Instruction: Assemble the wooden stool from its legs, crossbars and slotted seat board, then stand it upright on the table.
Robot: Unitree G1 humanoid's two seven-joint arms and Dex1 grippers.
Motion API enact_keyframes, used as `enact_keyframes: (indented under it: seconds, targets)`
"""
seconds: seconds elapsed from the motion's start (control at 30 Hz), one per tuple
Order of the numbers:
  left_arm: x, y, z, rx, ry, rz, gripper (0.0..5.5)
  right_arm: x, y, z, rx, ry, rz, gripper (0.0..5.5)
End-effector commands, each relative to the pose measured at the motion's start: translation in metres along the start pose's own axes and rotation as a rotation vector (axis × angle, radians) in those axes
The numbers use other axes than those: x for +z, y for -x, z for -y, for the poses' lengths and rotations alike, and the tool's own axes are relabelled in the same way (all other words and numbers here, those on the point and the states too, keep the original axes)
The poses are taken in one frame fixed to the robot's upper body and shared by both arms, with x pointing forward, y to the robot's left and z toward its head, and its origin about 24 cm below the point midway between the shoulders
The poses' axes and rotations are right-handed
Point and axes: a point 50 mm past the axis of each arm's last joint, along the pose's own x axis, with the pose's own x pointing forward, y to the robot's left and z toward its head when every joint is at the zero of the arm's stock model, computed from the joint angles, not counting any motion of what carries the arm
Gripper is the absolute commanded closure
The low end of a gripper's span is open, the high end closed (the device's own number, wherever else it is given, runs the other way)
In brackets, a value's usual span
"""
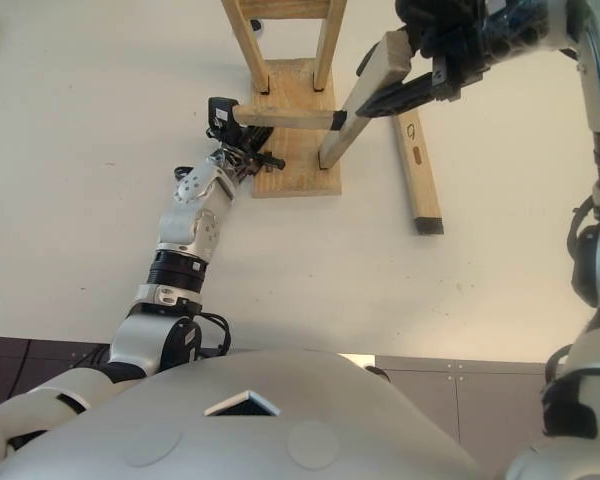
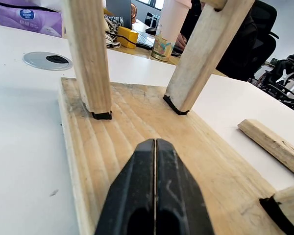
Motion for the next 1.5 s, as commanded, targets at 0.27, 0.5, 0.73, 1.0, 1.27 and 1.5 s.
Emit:
enact_keyframes:
  seconds: [0.27, 0.5, 0.73, 1.0, 1.27, 1.5]
  targets:
    - [-0.018, 0.019, -0.018, 0.019, -0.009, -0.104, 5.50, -0.070, -0.023, -0.016, 0.092, -0.400, -0.004, 1.73]
    - [0.002, 0.028, -0.020, 0.047, 0.005, 0.006, 5.50, -0.105, -0.006, -0.003, -0.149, -0.456, -0.070, 1.24]
    - [0.038, 0.077, -0.034, 0.143, -0.002, 0.148, 5.50, -0.152, -0.011, -0.028, -0.585, -0.777, 0.030, 0.15]
    - [0.076, 0.131, -0.080, 0.373, -0.056, 0.225, 5.50, -0.158, -0.051, -0.077, -0.633, -0.825, -0.036, 0.42]
    - [0.098, 0.129, -0.080, 0.415, -0.110, 0.296, 5.50, -0.186, -0.057, -0.092, -0.736, -0.671, -0.156, 1.91]
    - [0.116, 0.126, -0.091, 0.445, -0.097, 0.367, 5.50, -0.186, -0.062, -0.092, -0.841, -0.739, -0.044, 2.99]
